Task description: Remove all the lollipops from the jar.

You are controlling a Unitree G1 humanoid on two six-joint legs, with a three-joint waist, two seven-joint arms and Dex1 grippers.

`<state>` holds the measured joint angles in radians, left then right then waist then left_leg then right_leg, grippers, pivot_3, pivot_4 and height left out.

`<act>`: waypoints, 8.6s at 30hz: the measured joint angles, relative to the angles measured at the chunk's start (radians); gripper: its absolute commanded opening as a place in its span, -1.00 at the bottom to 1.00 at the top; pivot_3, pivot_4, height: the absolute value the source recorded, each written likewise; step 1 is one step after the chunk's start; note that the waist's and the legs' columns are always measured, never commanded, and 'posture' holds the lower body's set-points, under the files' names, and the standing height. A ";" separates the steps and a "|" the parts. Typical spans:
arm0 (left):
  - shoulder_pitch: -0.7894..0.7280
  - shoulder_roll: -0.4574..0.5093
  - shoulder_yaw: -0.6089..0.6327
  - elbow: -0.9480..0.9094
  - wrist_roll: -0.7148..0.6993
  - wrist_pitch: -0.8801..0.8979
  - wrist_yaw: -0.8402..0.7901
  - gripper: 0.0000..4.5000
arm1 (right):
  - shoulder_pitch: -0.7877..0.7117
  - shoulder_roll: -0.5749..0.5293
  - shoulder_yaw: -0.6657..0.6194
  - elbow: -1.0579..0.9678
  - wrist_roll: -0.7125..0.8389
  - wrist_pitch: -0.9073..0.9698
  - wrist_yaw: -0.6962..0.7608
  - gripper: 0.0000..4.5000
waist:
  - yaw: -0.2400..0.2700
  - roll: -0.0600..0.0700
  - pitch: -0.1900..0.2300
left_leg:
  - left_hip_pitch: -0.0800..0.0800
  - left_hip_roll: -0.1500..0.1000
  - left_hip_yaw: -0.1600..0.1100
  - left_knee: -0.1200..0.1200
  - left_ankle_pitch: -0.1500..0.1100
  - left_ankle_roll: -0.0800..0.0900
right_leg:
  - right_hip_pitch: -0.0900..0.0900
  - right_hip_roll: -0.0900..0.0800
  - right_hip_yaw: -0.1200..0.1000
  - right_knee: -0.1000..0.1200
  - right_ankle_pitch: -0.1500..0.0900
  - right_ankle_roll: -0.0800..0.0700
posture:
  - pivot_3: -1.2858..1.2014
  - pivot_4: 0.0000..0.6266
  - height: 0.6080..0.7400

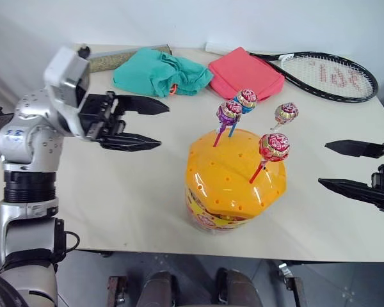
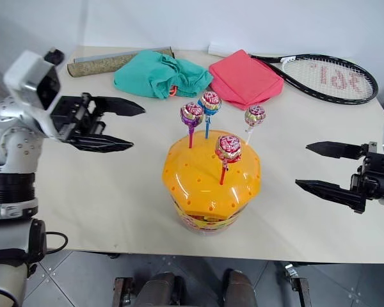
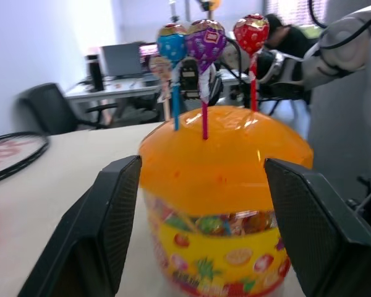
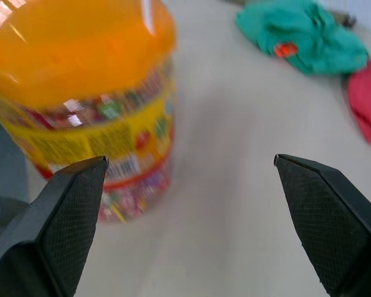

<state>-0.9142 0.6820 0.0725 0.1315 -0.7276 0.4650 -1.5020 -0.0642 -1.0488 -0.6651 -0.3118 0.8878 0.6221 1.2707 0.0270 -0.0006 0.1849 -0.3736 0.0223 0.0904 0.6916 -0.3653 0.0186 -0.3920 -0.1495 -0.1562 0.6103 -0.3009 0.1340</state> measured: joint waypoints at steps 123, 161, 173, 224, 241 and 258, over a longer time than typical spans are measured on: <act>-0.346 -0.341 -0.270 0.436 0.085 -0.145 0.000 0.73 | 0.329 0.194 -0.367 -0.397 0.339 -0.032 -0.287 1.00 | 0.025 -0.006 0.001 | -0.002 -0.001 0.001 0.013 -0.003 0.004 | 0.000 -0.001 0.003 0.009 0.000 0.000 | 0.03 -0.52 1.00; -0.254 0.173 -0.353 0.268 0.584 0.479 0.460 -0.98 | 0.211 0.114 -0.196 -0.256 0.253 -0.118 -0.252 1.00 | 0.009 -0.007 0.002 | -0.001 -0.001 0.001 0.010 -0.003 0.004 | -0.001 -0.001 0.006 0.009 0.000 0.000 | 0.03 -0.52 1.00; 0.017 0.374 -0.437 0.118 0.677 0.724 0.524 -0.98 | 0.069 0.087 -0.049 -0.156 0.204 -0.116 -0.202 1.00 | 0.016 -0.008 0.003 | 0.000 -0.001 0.002 0.011 -0.003 0.004 | -0.001 -0.001 0.007 0.010 0.000 0.000 | 0.03 -0.52 1.00; 0.122 0.159 -0.041 0.009 0.062 0.068 0.000 1.00 | -0.319 0.106 0.409 -0.338 0.201 -0.013 -0.429 0.72 | 0.000 -0.009 0.003 | -0.002 0.001 0.001 0.016 -0.004 0.003 | -0.002 0.000 0.006 0.011 0.000 -0.001 | 0.03 -0.52 1.00; 0.191 0.135 0.046 -0.216 -0.086 0.162 0.062 1.00 | -0.438 0.101 0.384 -0.280 0.287 0.019 -0.321 -0.99 | -0.002 -0.009 0.003 | -0.002 0.002 0.001 0.016 -0.005 0.003 | -0.002 0.000 0.006 0.012 0.000 -0.001 | 0.03 -0.52 1.00; 0.089 0.120 -0.006 0.032 0.055 0.021 0.001 1.00 | -0.273 -0.086 -0.076 -0.106 0.233 0.119 -0.433 -0.99 | 0.007 -0.010 0.002 | -0.002 0.001 0.003 0.016 -0.005 0.004 | -0.001 0.000 0.006 0.011 0.000 0.000 | 0.03 -0.52 1.00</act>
<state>-0.8251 0.8018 0.0661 0.1633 -0.6721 0.4860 -1.5007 -0.3371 -1.1349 -0.7416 -0.4174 1.1211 0.7413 0.8374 0.0343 -0.0105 0.1873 -0.3757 0.0232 0.0930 0.7078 -0.3708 0.0222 -0.3934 -0.1496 -0.1502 0.6209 -0.3010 0.1337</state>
